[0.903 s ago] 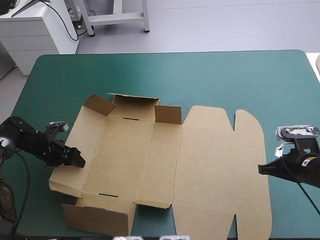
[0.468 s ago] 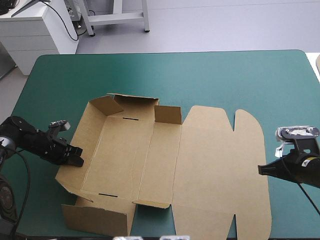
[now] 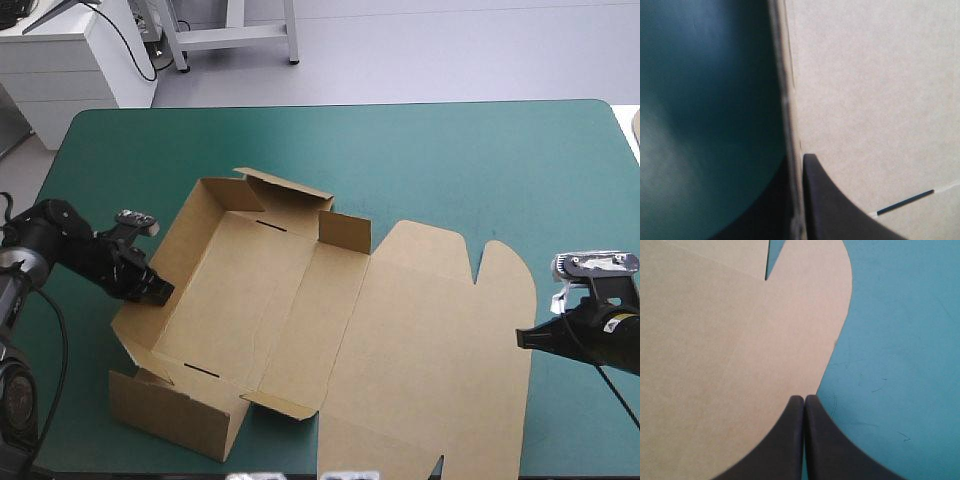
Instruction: Fold the box
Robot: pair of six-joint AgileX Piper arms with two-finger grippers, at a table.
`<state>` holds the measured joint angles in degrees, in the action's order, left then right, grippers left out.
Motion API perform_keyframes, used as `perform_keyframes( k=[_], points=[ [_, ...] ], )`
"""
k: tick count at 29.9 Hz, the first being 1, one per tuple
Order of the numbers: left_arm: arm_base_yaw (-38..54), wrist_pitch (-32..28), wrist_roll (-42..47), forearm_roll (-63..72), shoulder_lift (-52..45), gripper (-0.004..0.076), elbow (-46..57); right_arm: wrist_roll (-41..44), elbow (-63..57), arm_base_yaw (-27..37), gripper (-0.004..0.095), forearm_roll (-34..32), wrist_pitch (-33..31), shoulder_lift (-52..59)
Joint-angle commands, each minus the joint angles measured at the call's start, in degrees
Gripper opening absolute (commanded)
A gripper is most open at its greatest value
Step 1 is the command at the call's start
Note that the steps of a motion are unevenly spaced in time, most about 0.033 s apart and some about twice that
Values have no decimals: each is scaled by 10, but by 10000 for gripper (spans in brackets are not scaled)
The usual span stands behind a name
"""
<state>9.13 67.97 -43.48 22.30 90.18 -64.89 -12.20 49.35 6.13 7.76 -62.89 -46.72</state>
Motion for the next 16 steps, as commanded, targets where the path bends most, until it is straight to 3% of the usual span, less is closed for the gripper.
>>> perform_keyframes(
  k=[1, 8, 16],
  points=[
    [-64, -26, 2, -21, -19, -8, -78, -5, 14, 5, -21, 6, 32, 3],
    [-226, -109, 2, -142, -19, -8, -187, -4, 14, 5, -21, 6, 32, 3],
    [-378, -301, 6, -305, -19, -8, -220, -3, 14, 5, -21, 6, 32, 3]
  ],
)
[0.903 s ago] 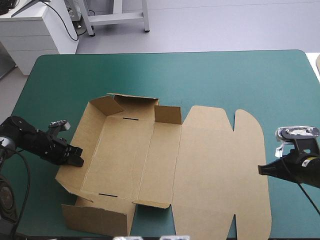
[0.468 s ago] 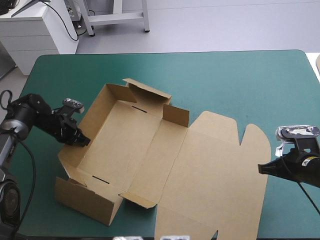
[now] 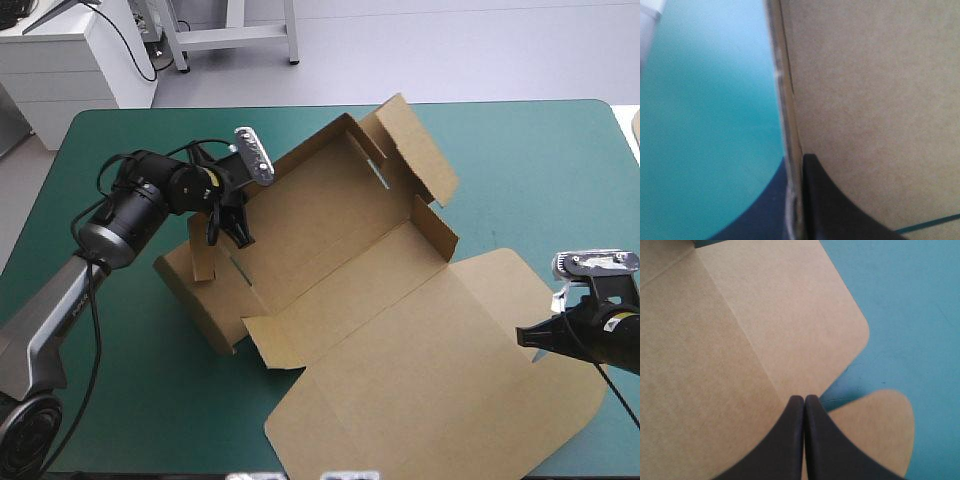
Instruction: Fold the box
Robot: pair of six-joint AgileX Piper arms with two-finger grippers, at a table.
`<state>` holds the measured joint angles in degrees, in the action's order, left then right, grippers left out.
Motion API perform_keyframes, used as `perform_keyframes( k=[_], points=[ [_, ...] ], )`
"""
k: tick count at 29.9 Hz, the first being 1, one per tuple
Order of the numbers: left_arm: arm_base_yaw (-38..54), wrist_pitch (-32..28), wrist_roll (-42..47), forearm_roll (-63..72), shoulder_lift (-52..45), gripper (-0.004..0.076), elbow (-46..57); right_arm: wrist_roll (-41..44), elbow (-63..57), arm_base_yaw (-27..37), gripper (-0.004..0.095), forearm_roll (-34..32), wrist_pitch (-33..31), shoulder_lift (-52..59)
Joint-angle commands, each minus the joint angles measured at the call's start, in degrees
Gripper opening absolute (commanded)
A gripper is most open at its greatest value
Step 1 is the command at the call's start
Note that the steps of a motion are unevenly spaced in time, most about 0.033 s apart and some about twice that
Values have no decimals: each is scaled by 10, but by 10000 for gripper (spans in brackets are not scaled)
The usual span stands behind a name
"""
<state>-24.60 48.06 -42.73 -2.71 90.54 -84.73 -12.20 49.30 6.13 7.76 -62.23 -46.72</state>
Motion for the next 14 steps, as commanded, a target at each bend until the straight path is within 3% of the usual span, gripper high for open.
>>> perform_keyframes(
  k=[1, 7, 14],
  points=[
    [-56, -116, -1, -72, -23, -8, -22, -3, 14, 5, -21, 6, 25, 3],
    [-130, -189, -1, -142, -23, -8, -22, 2, 14, 5, -21, 6, 25, 3],
    [-192, -209, -1, -179, -23, -8, -20, 4, 14, 5, -21, 6, 25, 3]
  ],
)
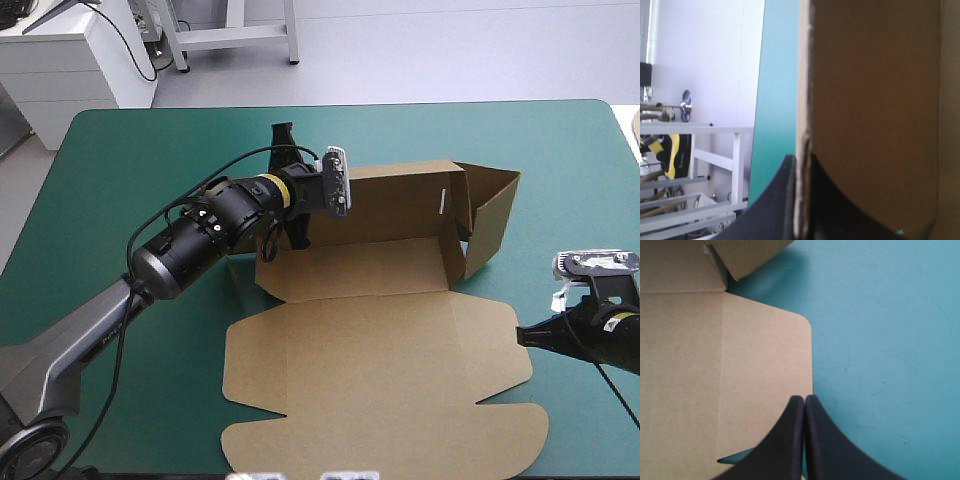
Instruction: Fold the box
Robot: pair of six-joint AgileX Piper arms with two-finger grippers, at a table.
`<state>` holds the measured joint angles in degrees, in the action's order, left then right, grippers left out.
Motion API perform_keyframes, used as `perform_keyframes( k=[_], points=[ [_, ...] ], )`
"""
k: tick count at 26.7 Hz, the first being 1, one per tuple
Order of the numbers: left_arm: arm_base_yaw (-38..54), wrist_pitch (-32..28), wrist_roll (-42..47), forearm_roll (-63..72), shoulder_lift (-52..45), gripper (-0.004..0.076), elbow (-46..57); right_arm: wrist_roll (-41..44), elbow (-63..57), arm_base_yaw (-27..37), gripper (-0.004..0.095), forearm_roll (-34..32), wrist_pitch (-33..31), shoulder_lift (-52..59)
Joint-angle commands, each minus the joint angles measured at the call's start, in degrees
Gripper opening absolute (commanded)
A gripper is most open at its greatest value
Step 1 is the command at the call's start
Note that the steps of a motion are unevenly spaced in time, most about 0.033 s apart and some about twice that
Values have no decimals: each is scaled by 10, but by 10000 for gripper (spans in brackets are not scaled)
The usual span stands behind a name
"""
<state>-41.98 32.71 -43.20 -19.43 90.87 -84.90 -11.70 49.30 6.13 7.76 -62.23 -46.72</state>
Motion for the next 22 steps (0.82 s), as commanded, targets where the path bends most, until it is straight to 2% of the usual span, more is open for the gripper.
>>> perform_keyframes(
  k=[1, 6, 9, 15, 19, 22],
  points=[
    [-22, -59, 3, -13, -26, -8, -16, -1, 14, 5, -21, 6, 25, 3],
    [-41, -56, 1, -34, -8, -8, -16, -1, 14, 5, -21, 13, 33, 3],
    [-52, -60, 33, -74, 16, -8, -16, 10, 14, 5, -21, 48, 70, 3],
    [-93, -58, 254, -333, 46, -8, -10, 22, 19, 5, -20, 72, 159, -12],
    [-116, -61, 346, -433, 47, -8, 17, 22, 43, 5, -19, 82, 172, -44],
    [-121, -59, 452, -546, 47, -8, 61, 22, 96, 5, -19, 81, 198, -96]
  ],
)
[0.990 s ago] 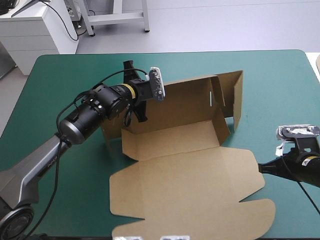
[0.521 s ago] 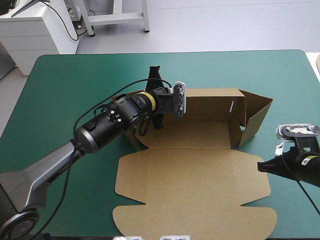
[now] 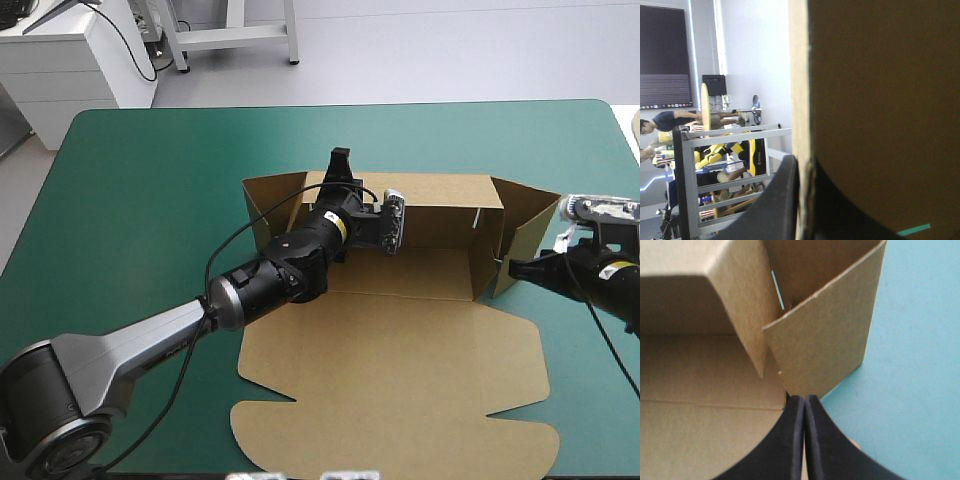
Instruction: Fold the box
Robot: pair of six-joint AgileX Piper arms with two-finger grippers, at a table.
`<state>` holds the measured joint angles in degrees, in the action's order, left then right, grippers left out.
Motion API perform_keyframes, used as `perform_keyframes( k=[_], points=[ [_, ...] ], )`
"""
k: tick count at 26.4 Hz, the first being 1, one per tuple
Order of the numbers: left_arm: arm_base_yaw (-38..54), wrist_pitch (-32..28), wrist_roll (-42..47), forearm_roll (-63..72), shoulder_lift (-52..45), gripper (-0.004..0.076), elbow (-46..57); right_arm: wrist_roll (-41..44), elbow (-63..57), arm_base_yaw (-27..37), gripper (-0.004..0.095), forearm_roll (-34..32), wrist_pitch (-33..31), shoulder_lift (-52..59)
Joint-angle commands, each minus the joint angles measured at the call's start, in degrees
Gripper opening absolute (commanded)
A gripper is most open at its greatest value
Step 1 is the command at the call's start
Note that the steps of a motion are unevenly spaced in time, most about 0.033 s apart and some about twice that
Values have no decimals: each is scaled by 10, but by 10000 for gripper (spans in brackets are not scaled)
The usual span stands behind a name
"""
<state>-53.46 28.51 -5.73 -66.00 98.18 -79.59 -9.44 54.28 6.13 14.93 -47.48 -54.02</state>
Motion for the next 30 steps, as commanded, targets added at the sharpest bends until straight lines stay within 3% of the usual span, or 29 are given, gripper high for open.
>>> perform_keyframes(
  k=[1, 4, 9, 20, 30],
  points=[
    [-6, -12, 110, -109, -26, -8, 20, 0, 67, 5, -19, 9, 54, -40],
    [-6, -8, 234, -238, -26, -8, 63, -2, 138, 5, -19, 8, 58, -106],
    [-6, -3, 348, -365, -26, -8, 108, -13, 234, 5, -19, 7, 63, -199],
    [-6, 10, 349, -365, -19, -8, 110, -17, 324, 5, -20, 5, 48, -331],
    [-6, 10, 349, -364, -19, -8, 110, -40, 318, 9, -21, -37, -72, -340]
  ],
)
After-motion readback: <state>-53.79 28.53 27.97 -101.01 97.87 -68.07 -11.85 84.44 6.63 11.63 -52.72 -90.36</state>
